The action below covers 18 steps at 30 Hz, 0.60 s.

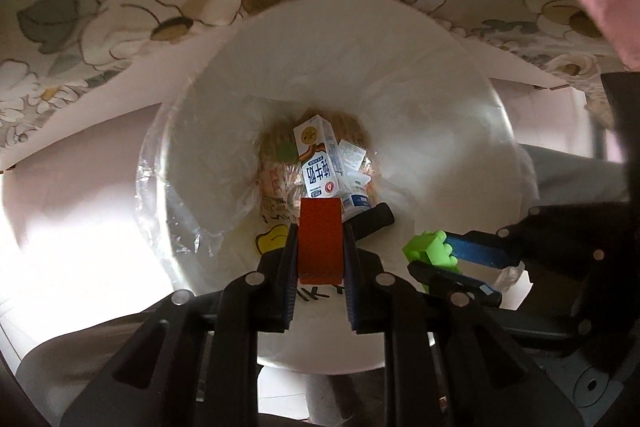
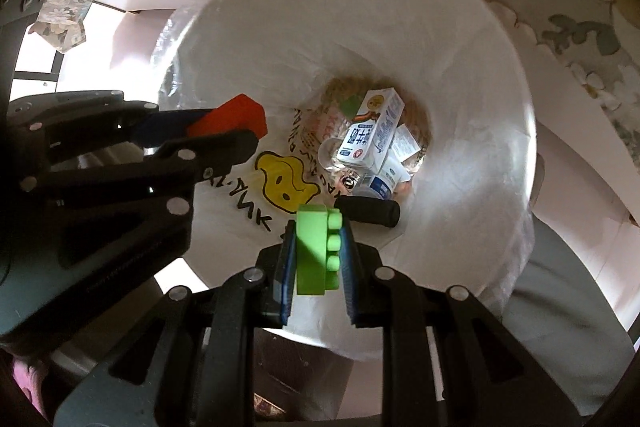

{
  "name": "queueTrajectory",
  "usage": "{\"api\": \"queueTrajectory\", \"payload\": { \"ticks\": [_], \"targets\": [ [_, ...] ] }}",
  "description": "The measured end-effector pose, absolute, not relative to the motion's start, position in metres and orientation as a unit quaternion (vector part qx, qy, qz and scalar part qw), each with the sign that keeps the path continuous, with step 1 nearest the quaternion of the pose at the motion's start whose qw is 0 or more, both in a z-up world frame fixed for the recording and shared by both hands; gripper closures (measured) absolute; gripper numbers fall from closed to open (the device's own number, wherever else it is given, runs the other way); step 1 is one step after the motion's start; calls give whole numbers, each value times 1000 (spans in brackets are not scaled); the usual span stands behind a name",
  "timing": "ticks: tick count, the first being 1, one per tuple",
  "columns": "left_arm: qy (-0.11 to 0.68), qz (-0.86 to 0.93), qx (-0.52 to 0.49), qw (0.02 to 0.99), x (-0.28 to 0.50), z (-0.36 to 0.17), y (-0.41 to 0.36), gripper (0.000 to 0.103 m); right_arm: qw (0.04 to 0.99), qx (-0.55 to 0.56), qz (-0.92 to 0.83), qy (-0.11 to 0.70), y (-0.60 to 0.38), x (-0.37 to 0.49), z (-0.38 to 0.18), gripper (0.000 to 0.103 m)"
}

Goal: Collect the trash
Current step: 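Open both tools to drop the red and green bricks into the bin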

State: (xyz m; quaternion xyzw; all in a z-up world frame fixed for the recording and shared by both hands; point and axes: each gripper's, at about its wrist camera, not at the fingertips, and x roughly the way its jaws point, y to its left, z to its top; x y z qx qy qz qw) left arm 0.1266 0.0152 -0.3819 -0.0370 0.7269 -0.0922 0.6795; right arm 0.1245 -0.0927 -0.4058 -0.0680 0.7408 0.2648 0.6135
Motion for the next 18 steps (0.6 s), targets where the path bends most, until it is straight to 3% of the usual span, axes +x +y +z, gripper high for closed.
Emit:
{"api": "queueTrajectory", "payload": {
  "ticks": [8,11,13,18],
  "targets": [
    [736,-89,-60,669,132,-395,19,80,607,-65,260,748,-91,131,-418,81],
    [737,-79,-61,669,133,-398,21,67,601,-56,264,752,-91,132,-421,76],
    [737,-80,-62,668,134,-398,22,67,606,-58,258,750,-93,134,-422,69],
    [739,-83,-59,666,134,-398,21,67,608,-51,256,750,-96,135,-421,68]
  ]
}}
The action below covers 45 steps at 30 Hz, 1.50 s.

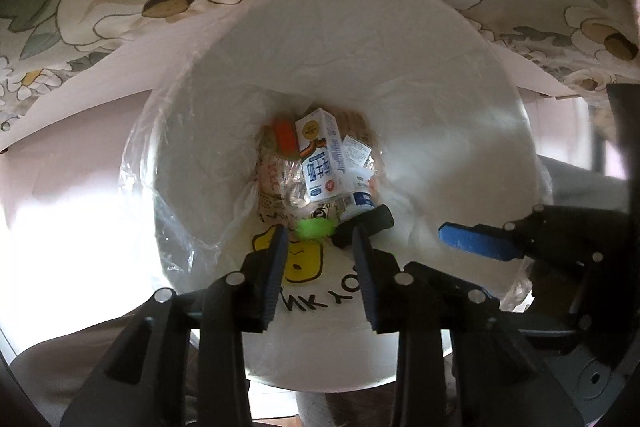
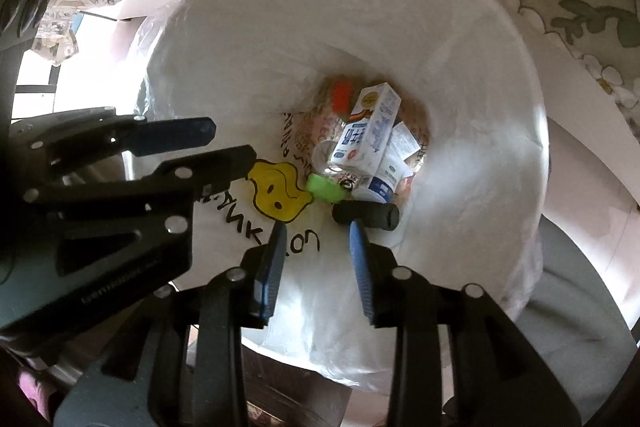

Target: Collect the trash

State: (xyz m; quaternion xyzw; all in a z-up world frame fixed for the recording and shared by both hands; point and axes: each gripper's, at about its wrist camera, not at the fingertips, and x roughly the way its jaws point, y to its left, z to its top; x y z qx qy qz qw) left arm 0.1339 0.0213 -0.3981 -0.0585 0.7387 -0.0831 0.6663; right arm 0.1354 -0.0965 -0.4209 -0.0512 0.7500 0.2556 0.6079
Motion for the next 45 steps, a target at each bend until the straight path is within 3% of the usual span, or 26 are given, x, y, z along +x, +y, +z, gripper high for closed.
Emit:
{"api": "queueTrajectory", "payload": {
  "ticks": [8,15,19,26,30,35,45],
  "targets": [
    [726,-84,-51,681,131,-381,20,67,618,-69,260,738,-96,130,-404,68],
    [696,-74,-7,714,120,-330,22,67,652,-95,261,706,-101,122,-356,68],
    [660,-69,8,748,114,-284,24,66,692,-116,254,666,-108,117,-310,53],
    [575,-32,22,817,95,-190,28,31,771,-120,246,575,-125,109,-215,46],
    [522,-17,30,852,78,-139,26,18,822,-117,233,506,-140,95,-147,33],
    [455,7,61,889,54,-90,18,13,869,-120,223,426,-156,70,-76,28],
    [377,20,87,922,-3,-37,11,9,912,-103,180,355,-178,2,-24,17]
  ]
}}
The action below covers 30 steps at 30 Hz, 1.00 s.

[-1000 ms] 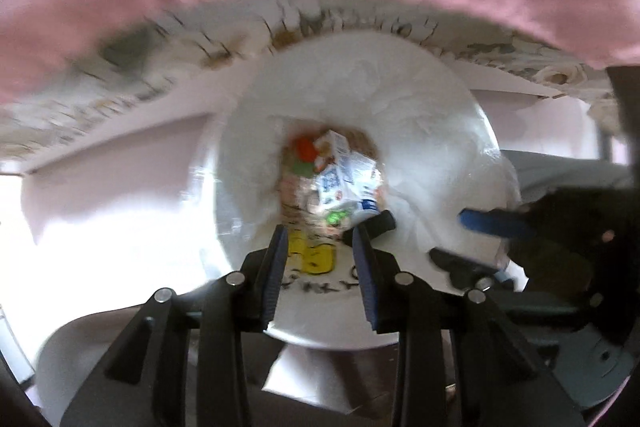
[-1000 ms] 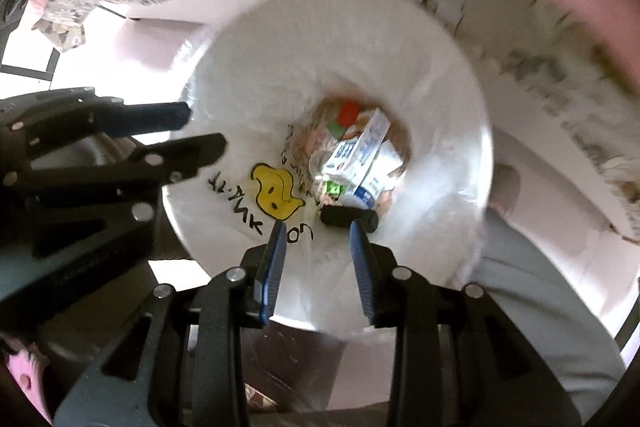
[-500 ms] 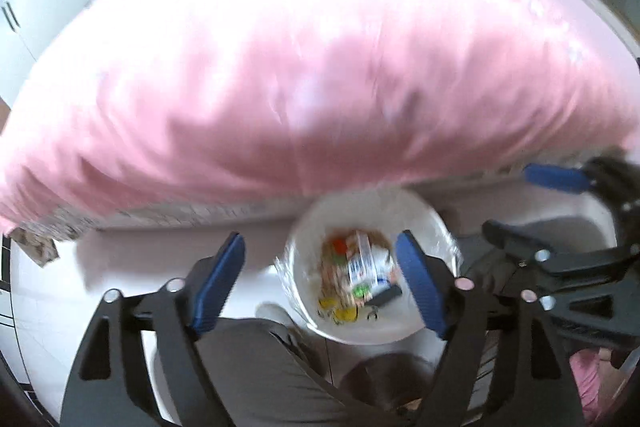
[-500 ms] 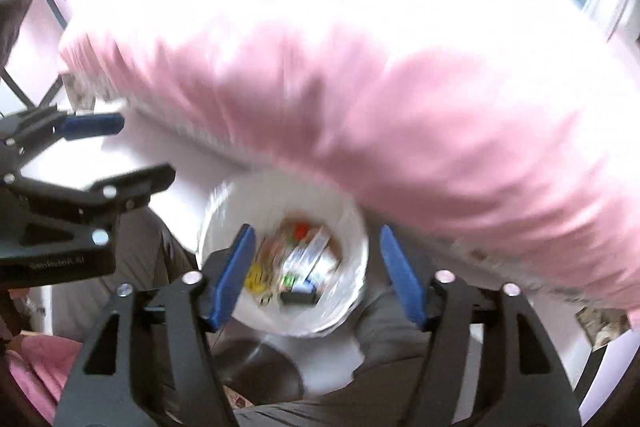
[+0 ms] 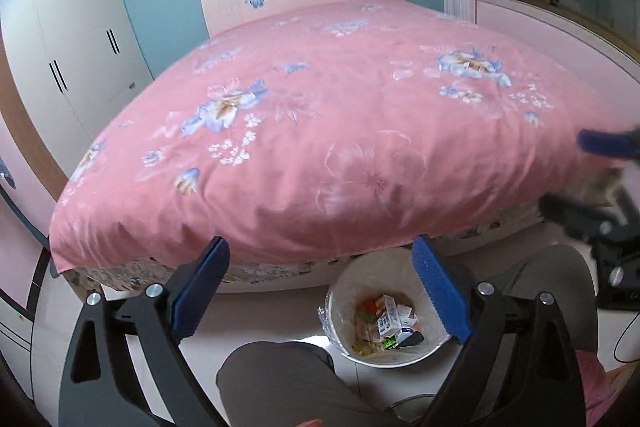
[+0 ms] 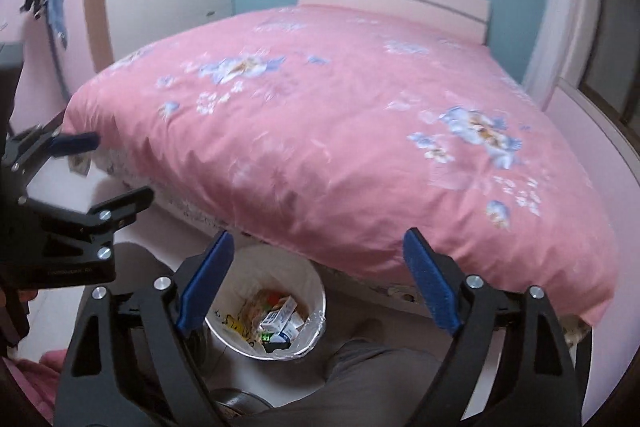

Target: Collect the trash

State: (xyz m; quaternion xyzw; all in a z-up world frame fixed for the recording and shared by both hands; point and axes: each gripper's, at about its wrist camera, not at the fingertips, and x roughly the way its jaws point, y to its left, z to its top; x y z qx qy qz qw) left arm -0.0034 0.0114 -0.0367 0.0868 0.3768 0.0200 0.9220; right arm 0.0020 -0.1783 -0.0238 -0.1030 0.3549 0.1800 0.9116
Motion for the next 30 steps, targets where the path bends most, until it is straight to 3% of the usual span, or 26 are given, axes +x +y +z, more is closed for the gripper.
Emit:
{"api": "queueTrajectory", "payload": {
  "ticks": [13,30],
  "targets": [
    [341,23,87,936,-64,-29,9,8,935,-93,115,322,-193,-53,-22,17],
    [337,5,89,937,-68,-27,-1,8,925,-76,119,352,-191,-58,-36,17]
  ]
}}
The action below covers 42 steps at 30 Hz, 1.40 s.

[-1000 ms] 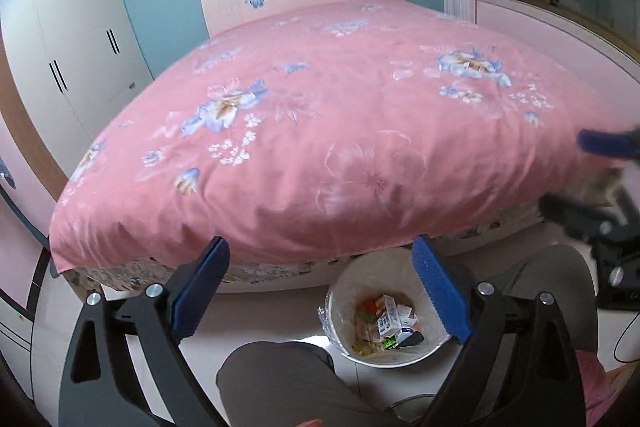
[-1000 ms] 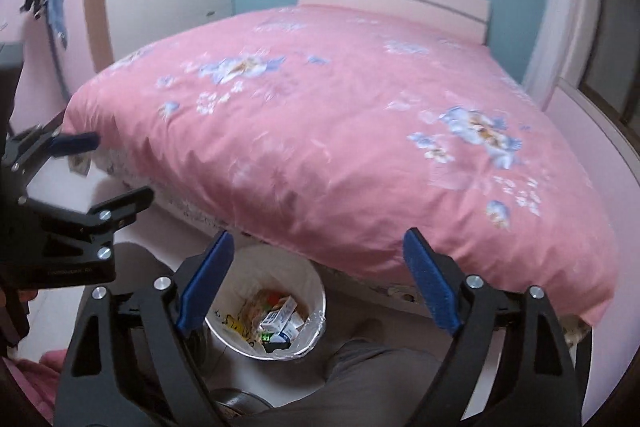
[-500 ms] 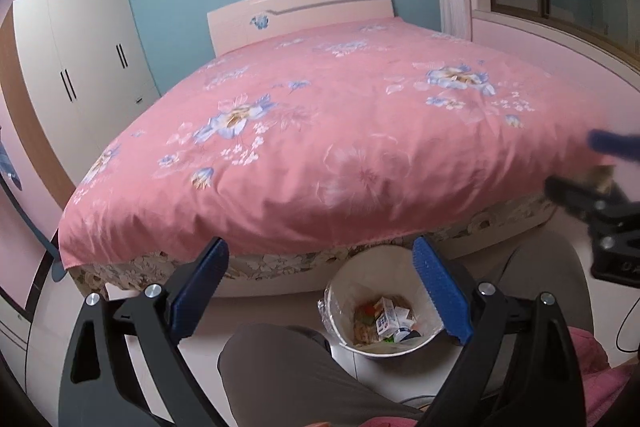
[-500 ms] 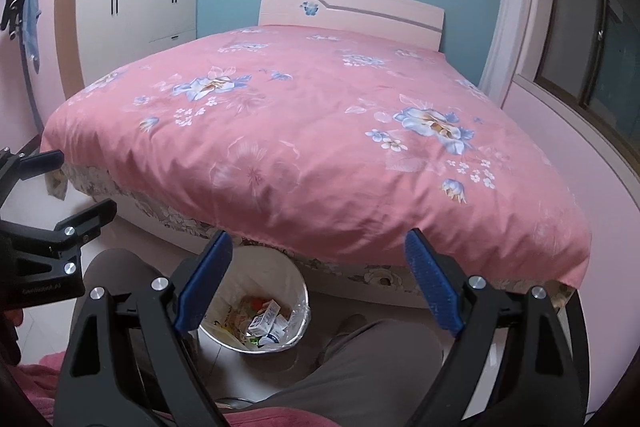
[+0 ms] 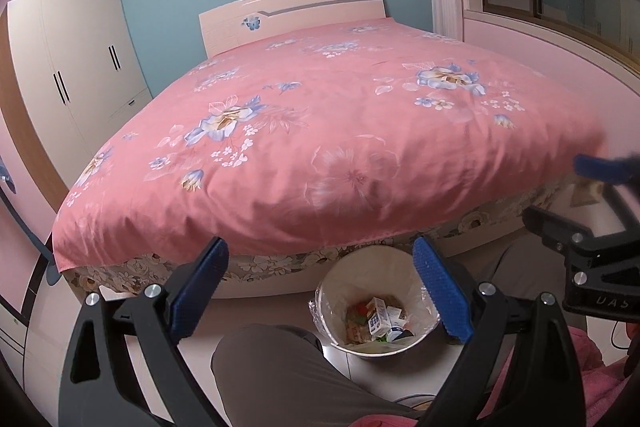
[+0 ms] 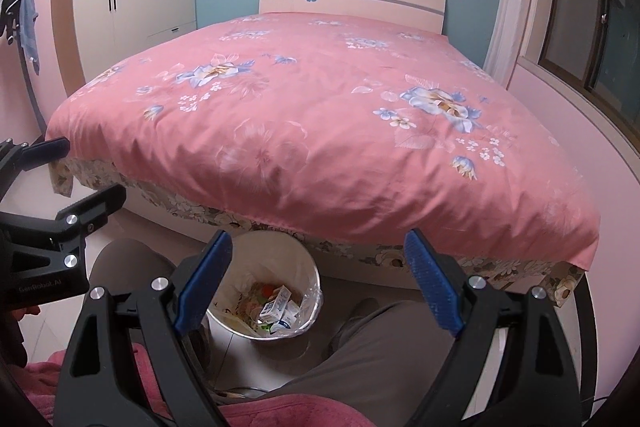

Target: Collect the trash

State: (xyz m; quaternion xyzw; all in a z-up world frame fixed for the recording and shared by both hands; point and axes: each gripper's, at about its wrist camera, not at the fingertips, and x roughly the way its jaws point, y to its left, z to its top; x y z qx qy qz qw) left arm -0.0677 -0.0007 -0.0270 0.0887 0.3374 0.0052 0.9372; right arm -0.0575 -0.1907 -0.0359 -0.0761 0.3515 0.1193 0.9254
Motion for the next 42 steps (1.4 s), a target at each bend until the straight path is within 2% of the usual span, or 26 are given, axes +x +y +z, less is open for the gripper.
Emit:
{"api": "queueTrajectory", "payload": {
  "ticks": [42],
  "targets": [
    [339,6,86,937,-69,-28,-2,8,923,-57,122,359,-193,-61,-36,17]
  ]
}}
